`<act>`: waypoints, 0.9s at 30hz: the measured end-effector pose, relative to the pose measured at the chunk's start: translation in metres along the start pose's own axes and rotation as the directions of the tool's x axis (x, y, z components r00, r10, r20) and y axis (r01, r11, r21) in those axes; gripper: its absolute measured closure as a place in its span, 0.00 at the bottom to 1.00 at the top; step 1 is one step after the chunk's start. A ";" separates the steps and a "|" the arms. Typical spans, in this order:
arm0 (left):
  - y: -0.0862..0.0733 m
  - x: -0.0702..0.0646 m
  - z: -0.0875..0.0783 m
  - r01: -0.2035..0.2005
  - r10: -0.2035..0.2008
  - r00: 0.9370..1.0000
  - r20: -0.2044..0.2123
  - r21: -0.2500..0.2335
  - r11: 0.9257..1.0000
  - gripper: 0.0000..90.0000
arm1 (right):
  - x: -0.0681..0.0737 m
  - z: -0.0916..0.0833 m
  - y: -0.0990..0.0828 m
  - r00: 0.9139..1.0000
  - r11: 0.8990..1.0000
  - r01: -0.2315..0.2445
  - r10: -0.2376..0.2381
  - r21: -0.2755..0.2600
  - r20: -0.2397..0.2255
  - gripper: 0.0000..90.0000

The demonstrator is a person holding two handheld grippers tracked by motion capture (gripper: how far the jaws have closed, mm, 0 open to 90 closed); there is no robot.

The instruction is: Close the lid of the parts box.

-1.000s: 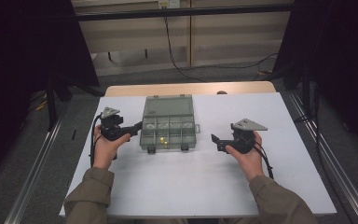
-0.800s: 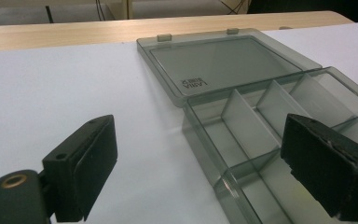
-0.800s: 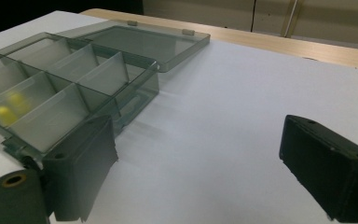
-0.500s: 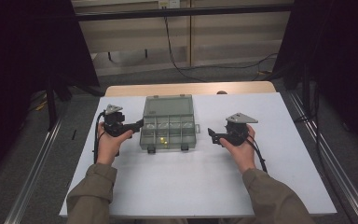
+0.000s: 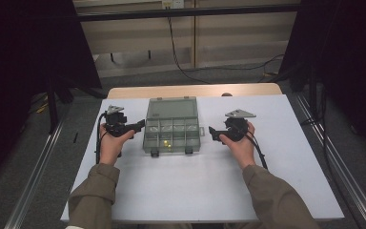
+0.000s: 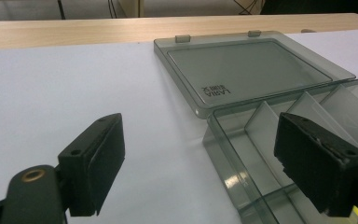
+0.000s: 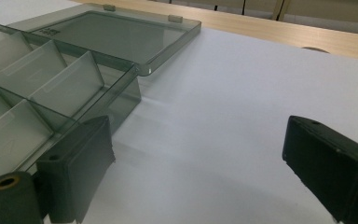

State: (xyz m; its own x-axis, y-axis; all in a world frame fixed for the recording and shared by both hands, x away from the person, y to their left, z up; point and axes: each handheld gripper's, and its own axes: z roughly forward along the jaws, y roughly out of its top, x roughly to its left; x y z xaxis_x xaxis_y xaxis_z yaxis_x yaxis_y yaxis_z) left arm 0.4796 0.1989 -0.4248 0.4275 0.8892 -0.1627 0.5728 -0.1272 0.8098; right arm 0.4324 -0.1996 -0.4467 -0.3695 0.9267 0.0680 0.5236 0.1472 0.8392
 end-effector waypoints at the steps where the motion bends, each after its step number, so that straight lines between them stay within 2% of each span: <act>1: 0.000 0.001 0.001 0.001 -0.001 1.000 -0.001 0.000 1.000 0.18 | 0.001 0.002 0.001 1.000 1.000 0.003 -0.003 0.004 0.002 0.09; 6: 0.001 0.005 0.005 0.017 -0.017 1.000 -0.017 0.004 1.000 0.19 | 0.005 0.012 0.005 1.000 1.000 -0.007 0.007 0.018 0.003 0.09; 8: 0.002 0.008 0.006 0.021 -0.021 1.000 -0.021 0.002 1.000 0.23 | 0.006 0.017 0.006 1.000 1.000 -0.012 0.011 0.024 0.011 0.11; 10: 0.003 0.010 0.007 0.028 -0.028 0.999 -0.032 0.007 1.000 0.28 | 0.007 0.021 0.008 1.000 1.000 -0.022 0.022 0.023 -0.001 0.13; 13: 0.004 0.012 0.011 0.029 -0.028 0.999 -0.040 0.007 1.000 0.30 | 0.007 0.027 0.009 0.999 0.998 -0.047 0.047 0.031 -0.001 0.14; 16: 0.005 0.013 0.015 0.029 -0.028 0.999 -0.041 0.012 1.000 0.34 | 0.006 0.035 0.012 0.999 0.997 -0.047 0.046 0.055 0.020 0.17; 18: 0.006 0.014 0.017 0.024 -0.023 0.998 -0.052 0.019 1.000 0.36 | 0.004 0.038 0.014 0.998 0.997 -0.067 0.066 0.047 0.020 0.18; 20: 0.007 0.016 0.019 0.039 -0.038 0.997 -0.062 0.022 0.999 0.40 | 0.003 0.043 0.016 0.997 0.996 -0.069 0.068 0.057 0.028 0.19; 27: 0.010 0.018 0.027 0.041 -0.038 0.994 -0.105 0.022 0.999 0.53 | 0.002 0.054 0.026 0.996 0.993 -0.084 0.080 0.085 0.044 0.24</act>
State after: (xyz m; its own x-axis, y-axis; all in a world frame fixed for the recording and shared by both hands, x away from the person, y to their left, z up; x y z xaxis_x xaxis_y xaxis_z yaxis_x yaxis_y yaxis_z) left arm 0.5115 0.2016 -0.4344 0.3297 0.9346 -0.1337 0.6049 -0.1004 0.7900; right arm 0.4863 -0.1755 -0.4542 -0.2919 0.9500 0.1109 0.6162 0.0981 0.7814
